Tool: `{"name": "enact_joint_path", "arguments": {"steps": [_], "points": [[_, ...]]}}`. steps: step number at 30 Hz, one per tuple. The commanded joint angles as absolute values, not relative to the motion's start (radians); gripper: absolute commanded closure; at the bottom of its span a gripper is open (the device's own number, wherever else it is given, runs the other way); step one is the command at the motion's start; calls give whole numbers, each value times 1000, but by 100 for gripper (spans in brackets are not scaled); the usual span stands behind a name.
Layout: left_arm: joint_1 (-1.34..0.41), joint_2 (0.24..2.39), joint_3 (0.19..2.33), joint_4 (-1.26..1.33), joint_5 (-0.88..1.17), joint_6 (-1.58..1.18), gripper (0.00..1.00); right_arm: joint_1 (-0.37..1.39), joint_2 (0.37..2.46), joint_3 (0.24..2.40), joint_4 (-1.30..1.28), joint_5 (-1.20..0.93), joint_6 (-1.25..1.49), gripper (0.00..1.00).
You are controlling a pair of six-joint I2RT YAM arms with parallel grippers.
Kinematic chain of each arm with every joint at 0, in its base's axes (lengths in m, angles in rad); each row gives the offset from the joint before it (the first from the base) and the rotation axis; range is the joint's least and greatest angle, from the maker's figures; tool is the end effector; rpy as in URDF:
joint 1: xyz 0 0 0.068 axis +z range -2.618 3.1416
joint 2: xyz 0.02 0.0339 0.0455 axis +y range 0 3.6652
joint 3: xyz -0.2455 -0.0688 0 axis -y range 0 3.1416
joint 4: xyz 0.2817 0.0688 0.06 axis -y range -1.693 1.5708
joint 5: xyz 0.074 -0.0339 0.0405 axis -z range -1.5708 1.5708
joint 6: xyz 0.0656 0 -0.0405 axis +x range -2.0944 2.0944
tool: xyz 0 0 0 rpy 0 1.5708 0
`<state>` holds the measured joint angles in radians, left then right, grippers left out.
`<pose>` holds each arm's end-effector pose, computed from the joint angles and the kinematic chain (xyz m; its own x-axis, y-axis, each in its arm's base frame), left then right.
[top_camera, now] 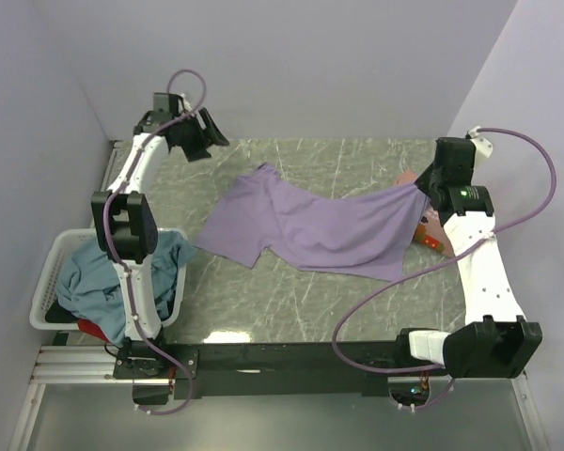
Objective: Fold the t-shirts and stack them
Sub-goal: Flatten the tshirt out
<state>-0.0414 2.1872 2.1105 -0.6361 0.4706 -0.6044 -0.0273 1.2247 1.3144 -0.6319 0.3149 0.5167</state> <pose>0.5459 -0.0524 0.2654 -0.7534 -0.4757 -0.4540 -0.0589 0.7365 -0.6739 0.3280 -0.0293 0.3591 -0.3047 0.4782 -0.8237 0.5080 0.8131 0.2842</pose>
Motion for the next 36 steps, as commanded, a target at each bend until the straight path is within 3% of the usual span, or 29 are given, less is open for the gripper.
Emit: {"name": "enact_joint_path", "arguments": {"steps": [1,9,16,36], "points": [[-133,2013,1963,-678,350,-485,22,-49,1200,1321,-563,331,540,100],[-285,1888,1674,-828,94,-405,33,-153,1239,1341,-578,333,526,100],[-288,1829,1591,-929,-57,-420,44,-238,1232,1318,-572,318,537,100],[-327,1832,1353,-796,34,-474,50,-270,1218,1287,-574,278,558,100]]}}
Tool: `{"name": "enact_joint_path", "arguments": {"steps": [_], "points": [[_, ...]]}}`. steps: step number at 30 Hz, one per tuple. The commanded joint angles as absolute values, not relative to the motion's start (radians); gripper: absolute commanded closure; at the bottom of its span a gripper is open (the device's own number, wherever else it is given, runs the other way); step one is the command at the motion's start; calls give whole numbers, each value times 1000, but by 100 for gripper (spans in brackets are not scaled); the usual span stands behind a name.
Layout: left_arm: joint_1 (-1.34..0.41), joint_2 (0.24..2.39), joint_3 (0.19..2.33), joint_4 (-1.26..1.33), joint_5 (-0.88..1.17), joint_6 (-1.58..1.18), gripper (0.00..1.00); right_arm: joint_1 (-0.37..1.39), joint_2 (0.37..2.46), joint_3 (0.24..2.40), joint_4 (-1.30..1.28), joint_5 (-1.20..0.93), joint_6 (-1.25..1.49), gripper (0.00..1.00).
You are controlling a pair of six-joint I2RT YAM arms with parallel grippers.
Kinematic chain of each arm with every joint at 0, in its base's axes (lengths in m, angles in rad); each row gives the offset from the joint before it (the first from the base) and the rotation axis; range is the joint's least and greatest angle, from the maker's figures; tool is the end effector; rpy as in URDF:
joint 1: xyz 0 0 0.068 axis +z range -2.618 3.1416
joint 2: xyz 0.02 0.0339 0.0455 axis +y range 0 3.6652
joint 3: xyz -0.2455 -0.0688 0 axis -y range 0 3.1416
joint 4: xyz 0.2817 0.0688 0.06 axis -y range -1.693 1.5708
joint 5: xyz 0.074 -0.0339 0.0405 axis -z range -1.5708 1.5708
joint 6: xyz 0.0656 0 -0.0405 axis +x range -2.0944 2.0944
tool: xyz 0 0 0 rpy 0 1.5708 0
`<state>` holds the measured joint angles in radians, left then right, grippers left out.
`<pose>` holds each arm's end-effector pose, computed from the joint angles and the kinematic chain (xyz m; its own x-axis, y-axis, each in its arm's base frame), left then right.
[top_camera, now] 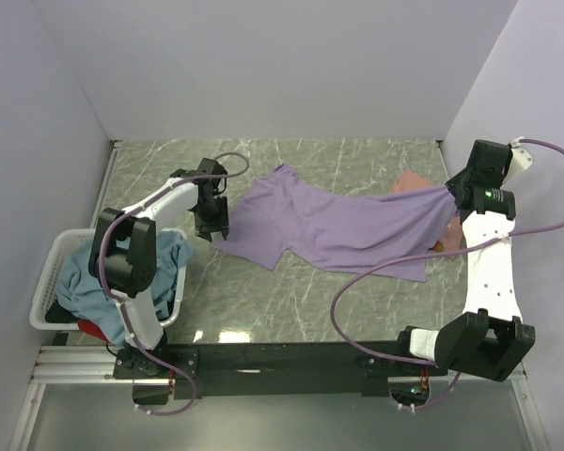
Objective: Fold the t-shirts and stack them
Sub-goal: Flatten the tshirt out
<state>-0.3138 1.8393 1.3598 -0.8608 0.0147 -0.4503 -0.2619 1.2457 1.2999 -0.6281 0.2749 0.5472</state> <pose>0.3751 -0.1227 0.1376 -0.9694 -0.1429 -0.1995 -0.1223 0.9861 -0.1123 0.3188 -0.1039 0.3469 -0.2036 0.5730 -0.7938 0.6737 0.6703 0.3111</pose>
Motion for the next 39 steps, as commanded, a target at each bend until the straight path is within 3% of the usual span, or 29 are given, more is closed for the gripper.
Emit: {"name": "enact_joint_path", "arguments": {"steps": [1,12,30,31,38,39], "points": [[-327,1836,1348,-793,22,-479,51,-270,1216,1287,-574,275,560,100],[-328,1875,1321,-762,-97,-505,62,-272,1201,1267,-571,252,566,100],[-336,1950,1304,-721,-89,-515,60,-275,1207,1279,-572,244,572,100],[-339,1953,1302,-719,-89,-515,62,-275,1207,1279,-572,244,572,100],[-351,1973,1275,-700,-51,-512,100,-276,1204,1273,-569,236,574,100],[-351,1973,1275,-699,-42,-512,100,-276,1203,1272,-569,233,574,100]]}}
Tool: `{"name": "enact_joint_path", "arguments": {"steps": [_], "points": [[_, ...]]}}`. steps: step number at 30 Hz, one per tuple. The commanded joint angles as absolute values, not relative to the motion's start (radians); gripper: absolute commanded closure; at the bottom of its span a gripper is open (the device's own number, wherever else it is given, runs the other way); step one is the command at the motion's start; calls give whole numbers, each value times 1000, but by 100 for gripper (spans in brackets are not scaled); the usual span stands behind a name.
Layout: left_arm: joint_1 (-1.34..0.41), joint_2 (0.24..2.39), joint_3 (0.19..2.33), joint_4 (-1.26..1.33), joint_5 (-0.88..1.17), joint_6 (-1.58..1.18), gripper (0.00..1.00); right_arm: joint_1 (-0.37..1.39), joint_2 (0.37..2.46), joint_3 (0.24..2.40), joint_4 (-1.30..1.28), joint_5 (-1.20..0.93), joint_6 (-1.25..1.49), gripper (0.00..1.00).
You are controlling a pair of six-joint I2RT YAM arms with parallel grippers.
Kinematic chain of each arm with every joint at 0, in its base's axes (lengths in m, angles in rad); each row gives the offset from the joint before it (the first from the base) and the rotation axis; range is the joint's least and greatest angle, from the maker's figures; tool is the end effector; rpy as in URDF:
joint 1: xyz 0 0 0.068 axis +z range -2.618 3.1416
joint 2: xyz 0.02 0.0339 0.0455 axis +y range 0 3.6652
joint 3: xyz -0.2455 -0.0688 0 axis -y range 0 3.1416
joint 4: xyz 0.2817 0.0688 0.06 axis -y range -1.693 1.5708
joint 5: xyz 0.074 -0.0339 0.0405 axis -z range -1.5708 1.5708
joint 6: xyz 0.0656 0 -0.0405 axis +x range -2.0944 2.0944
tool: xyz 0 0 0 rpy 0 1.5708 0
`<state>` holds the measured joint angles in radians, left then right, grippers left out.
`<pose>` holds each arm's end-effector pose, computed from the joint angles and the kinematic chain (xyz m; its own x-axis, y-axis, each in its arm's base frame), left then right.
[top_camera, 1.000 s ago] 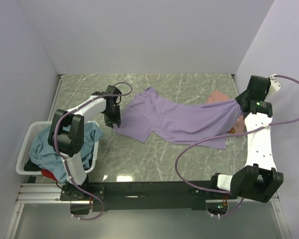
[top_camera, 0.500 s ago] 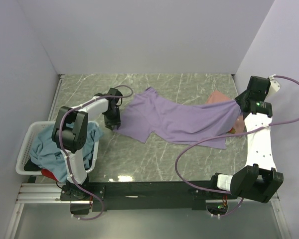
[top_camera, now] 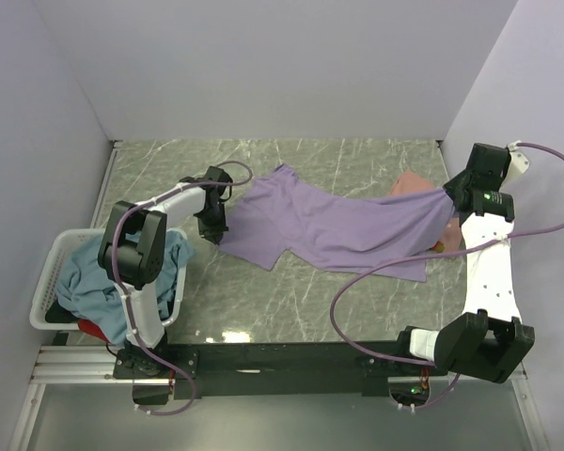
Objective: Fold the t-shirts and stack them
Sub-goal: Flatten the tshirt out
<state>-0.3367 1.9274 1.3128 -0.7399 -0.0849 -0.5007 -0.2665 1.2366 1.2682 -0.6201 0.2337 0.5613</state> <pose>0.3797 -0.1270 0.0940 -0.9585 -0.1713 -0.2280 -0.1688 0.9852 -0.0304 0.3180 -0.1026 0.3378 -0.2181 0.5963 -0.7726 0.6592 0.6737 0.3339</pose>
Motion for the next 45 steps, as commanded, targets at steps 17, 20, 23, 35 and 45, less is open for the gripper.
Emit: {"name": "enact_joint_path", "arguments": {"steps": [17,20,23,35,45], "points": [[-17,1537,1422,-638,150,-695,100,-131,1363,1452,-592,144,569,100],[40,1545,1411,-641,179,-677,100,-57,1500,1572,-609,158,558,100],[54,1563,1404,-635,195,-657,100,-20,1668,1733,-661,127,535,100],[55,1608,1356,-614,288,-624,100,35,1582,1467,-721,-30,433,34],[55,1594,1302,-589,313,-624,100,69,1401,964,-594,-126,478,46]]}}
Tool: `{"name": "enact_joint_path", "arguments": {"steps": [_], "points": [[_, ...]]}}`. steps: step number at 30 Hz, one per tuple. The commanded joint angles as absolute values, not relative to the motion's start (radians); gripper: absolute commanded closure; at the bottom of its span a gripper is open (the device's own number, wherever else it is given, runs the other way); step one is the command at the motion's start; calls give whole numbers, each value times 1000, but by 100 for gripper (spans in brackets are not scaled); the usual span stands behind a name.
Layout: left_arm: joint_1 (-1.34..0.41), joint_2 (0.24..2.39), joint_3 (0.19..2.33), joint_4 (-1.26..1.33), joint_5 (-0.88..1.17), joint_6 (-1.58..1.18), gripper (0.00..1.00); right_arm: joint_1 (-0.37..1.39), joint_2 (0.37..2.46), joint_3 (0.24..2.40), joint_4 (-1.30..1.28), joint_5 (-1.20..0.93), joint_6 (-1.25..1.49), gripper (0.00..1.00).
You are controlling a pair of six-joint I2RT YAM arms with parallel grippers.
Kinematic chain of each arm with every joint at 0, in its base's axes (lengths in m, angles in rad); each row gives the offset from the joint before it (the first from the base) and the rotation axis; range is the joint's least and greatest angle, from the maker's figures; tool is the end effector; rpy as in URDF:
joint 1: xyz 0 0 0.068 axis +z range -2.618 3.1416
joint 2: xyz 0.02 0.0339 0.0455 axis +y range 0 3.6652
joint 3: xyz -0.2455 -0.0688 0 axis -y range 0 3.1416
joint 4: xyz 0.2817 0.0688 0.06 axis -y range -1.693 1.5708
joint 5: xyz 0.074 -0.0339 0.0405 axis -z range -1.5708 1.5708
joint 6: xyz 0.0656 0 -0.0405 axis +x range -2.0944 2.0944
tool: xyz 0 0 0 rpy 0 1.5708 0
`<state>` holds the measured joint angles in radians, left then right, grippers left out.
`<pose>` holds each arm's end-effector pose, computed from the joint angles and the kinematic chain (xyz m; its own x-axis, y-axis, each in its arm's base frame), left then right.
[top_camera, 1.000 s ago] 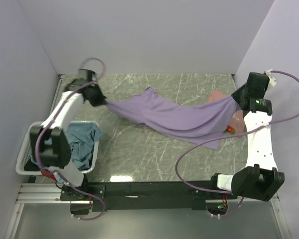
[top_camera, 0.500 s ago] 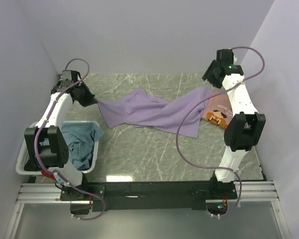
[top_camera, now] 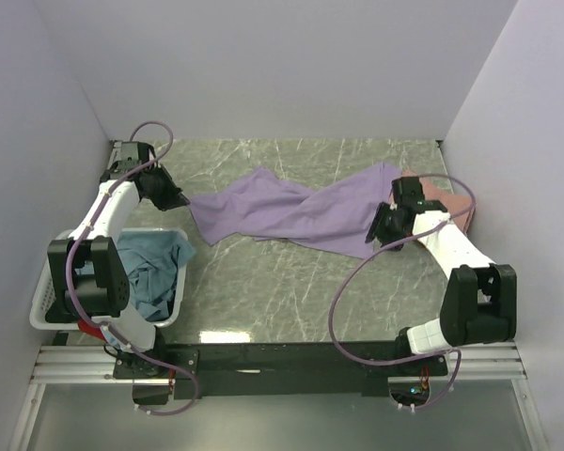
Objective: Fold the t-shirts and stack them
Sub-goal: Flatten the tshirt out
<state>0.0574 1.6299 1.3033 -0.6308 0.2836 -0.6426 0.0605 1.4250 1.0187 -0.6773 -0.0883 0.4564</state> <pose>0.3998 0.0046 0.2130 -0.7169 -0.6175 -0.3237 -0.4046 0.7466 -0.5281 0.3311 0.0259 0.1770 -0.8365 0.3891 -0.3859 0.2977 0.9138 0.2763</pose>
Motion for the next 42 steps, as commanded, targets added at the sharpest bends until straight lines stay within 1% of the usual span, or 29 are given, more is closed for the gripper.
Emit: {"name": "enact_joint_path", "arguments": {"steps": [1,10,15,19,24,27,30,31,36,37,38,41,42], "points": [[55,1592,1302,-589,316,-623,100,69,1414,944,-585,-127,479,46],[55,1556,1259,-584,318,-617,100,68,1537,919,-537,-100,454,50],[55,1534,1236,-592,308,-612,100,67,1604,934,-522,-87,451,55],[55,1520,1227,-592,304,-615,100,66,1632,933,-520,-52,451,57],[55,1513,1230,-606,293,-612,100,67,1652,916,-499,-66,454,61],[57,1513,1233,-615,290,-604,100,66,1670,910,-494,-66,456,65],[55,1516,1236,-620,287,-598,100,66,1683,904,-494,-71,456,74],[55,1517,1236,-621,287,-597,100,67,1684,904,-494,-75,457,79],[55,1529,1236,-612,291,-600,100,67,1675,917,-517,-103,457,92],[55,1534,1233,-608,298,-604,100,67,1674,928,-531,-118,460,98],[55,1535,1227,-592,299,-615,100,66,1666,945,-567,-126,466,100],[52,1548,1220,-555,318,-646,100,63,1635,1020,-621,-178,488,100],[49,1551,1224,-551,318,-652,100,64,1614,1075,-639,-182,491,100]]}}
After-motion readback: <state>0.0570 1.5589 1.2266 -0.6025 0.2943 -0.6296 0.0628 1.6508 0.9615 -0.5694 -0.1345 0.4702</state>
